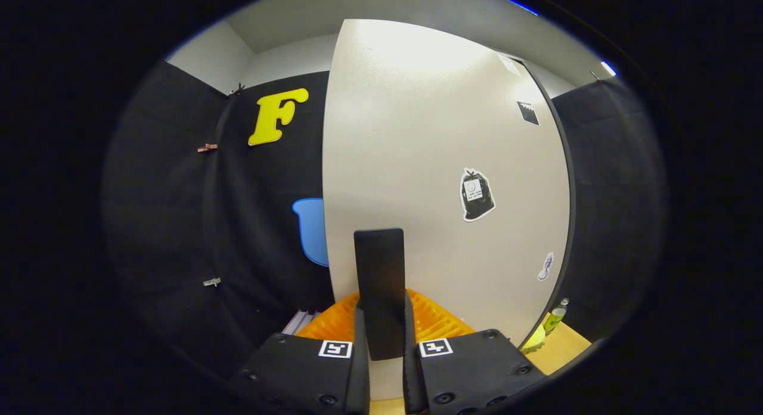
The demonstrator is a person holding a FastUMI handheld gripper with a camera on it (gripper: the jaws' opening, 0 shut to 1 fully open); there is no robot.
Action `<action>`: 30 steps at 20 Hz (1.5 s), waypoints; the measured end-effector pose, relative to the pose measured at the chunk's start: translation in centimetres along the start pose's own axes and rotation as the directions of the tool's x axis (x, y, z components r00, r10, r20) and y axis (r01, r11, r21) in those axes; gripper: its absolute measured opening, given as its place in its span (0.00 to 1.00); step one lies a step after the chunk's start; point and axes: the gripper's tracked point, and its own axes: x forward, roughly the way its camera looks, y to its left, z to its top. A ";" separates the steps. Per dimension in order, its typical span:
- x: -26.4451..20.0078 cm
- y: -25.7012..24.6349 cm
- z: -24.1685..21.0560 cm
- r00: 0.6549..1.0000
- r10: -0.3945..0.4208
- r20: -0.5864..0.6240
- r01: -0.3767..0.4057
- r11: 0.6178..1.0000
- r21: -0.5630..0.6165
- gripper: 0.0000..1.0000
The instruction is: Open the shoe cabinet door, grab the shoes and put them into the shoe cabinet, then close the shoe cabinet door.
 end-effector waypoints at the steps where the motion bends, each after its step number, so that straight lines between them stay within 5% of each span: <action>1: -0.5 -0.2 0.0 1.000 0.007 -0.001 -0.007 1.000 0.004 0.26; 12: -5.9 -3.0 0.9 0.999 0.042 0.004 -0.042 0.999 -0.016 0.25; 25: -11.6 -10.8 2.0 0.995 -0.101 0.028 0.102 0.993 -0.056 0.23; 30: -13.0 -12.1 1.8 0.996 -0.089 0.009 0.089 0.992 -0.085 0.23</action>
